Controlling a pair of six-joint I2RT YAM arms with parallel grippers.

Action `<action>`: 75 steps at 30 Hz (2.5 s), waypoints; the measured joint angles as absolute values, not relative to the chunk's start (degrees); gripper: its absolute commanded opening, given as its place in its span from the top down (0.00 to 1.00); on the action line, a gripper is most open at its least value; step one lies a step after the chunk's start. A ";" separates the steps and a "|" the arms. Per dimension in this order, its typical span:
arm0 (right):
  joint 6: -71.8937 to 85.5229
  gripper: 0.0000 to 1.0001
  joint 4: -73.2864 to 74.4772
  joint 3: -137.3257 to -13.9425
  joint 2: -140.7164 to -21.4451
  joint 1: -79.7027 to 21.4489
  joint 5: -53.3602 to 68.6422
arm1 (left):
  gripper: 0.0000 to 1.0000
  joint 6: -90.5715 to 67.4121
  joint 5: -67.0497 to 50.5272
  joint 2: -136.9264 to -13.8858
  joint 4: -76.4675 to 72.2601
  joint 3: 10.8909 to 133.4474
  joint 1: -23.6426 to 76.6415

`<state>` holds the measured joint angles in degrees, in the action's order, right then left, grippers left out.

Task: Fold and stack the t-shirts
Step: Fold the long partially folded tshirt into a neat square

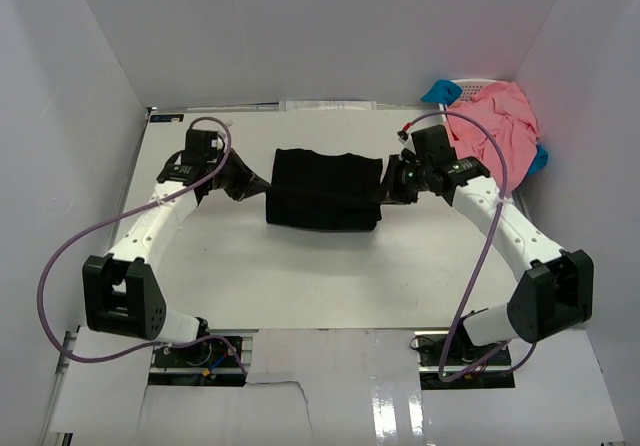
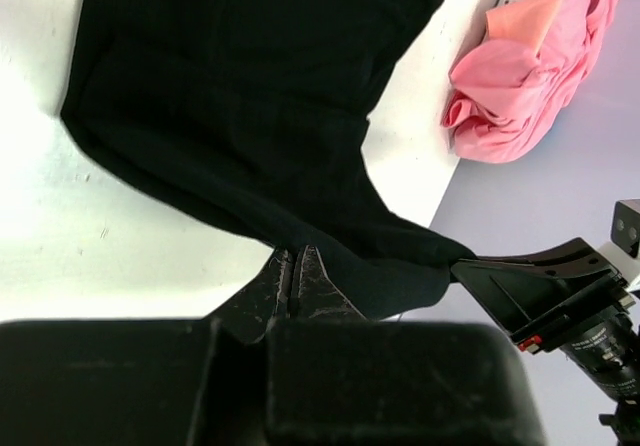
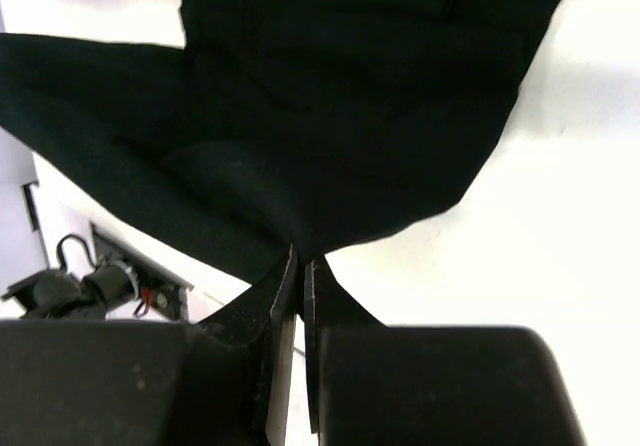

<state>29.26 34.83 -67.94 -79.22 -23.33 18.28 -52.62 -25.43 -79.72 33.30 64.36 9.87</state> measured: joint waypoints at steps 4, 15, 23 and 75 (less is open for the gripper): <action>27.38 0.92 35.75 -74.24 -85.95 -22.59 16.47 | 1.00 -51.83 -24.40 -86.30 31.73 70.39 9.87; 24.60 0.92 36.07 -91.92 -105.56 -19.07 14.92 | 1.00 -50.85 -24.38 -107.53 25.76 86.35 9.87; 24.05 0.92 35.86 -101.01 -115.68 -16.82 14.70 | 1.00 -51.07 -24.01 -117.99 24.82 96.20 9.87; 17.61 0.85 9.61 -89.93 -115.74 -19.25 6.61 | 0.63 -29.21 -22.85 -126.34 12.10 105.34 15.70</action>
